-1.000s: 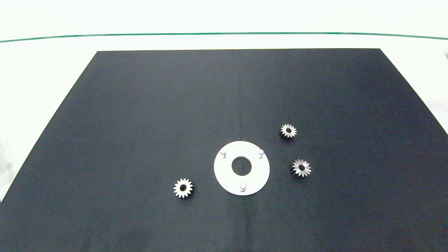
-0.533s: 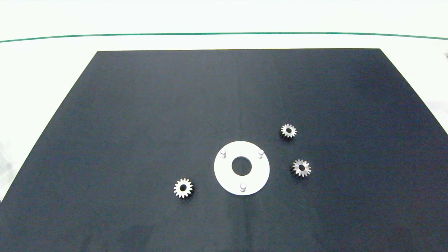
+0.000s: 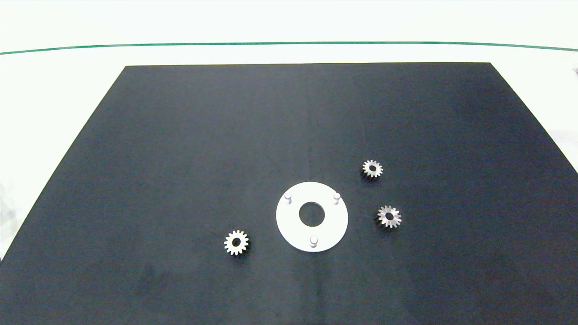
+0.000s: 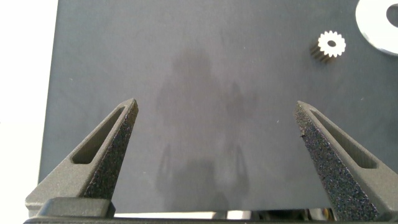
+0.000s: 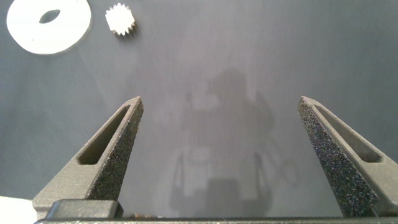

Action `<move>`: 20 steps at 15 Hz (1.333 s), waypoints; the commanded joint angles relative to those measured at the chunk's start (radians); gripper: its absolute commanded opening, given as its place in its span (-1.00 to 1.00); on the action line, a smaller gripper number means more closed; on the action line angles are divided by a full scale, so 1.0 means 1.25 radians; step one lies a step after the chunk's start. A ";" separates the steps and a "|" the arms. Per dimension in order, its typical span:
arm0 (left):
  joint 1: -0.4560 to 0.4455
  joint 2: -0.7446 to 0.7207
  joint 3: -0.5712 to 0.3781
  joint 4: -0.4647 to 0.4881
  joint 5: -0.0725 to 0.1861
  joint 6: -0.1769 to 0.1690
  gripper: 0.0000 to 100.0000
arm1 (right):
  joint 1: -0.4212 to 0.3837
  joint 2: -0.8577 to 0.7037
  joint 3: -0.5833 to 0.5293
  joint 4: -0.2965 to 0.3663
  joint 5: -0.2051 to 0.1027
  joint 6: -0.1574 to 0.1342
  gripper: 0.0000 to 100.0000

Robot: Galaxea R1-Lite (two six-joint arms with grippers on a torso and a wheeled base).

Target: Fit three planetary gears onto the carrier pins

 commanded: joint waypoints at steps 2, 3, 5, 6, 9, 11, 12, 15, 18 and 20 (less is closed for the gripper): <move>0.011 0.441 -0.425 0.233 0.046 0.041 1.00 | 0.071 0.247 -0.188 0.010 0.009 -0.007 1.00; 0.011 0.499 -0.471 0.254 0.067 0.046 1.00 | 0.092 0.302 -0.228 0.011 0.011 -0.009 1.00; 0.013 0.579 -0.512 0.254 0.075 0.046 1.00 | 0.130 0.409 -0.299 0.029 0.011 -0.022 1.00; 0.018 0.598 -0.515 0.253 0.077 0.046 1.00 | 0.154 0.451 -0.324 0.042 0.009 -0.042 1.00; 0.015 0.639 -0.524 0.244 0.137 0.052 1.00 | 0.228 0.561 -0.390 0.044 0.011 -0.098 1.00; -0.033 0.634 -0.523 0.247 0.137 0.050 1.00 | 0.251 0.632 -0.440 0.044 0.009 -0.106 1.00; -0.037 0.633 -0.522 0.247 0.137 0.050 1.00 | 0.255 0.659 -0.456 0.044 0.009 -0.108 1.00; -0.068 0.635 -0.517 0.247 0.137 0.049 1.00 | 0.254 0.765 -0.491 0.043 0.006 -0.157 1.00; -0.070 0.636 -0.512 0.247 0.137 0.049 1.00 | 0.256 0.843 -0.548 0.044 0.003 -0.160 1.00; -0.075 0.637 -0.512 0.247 0.137 0.049 1.00 | 0.260 0.874 -0.564 0.044 0.003 -0.163 1.00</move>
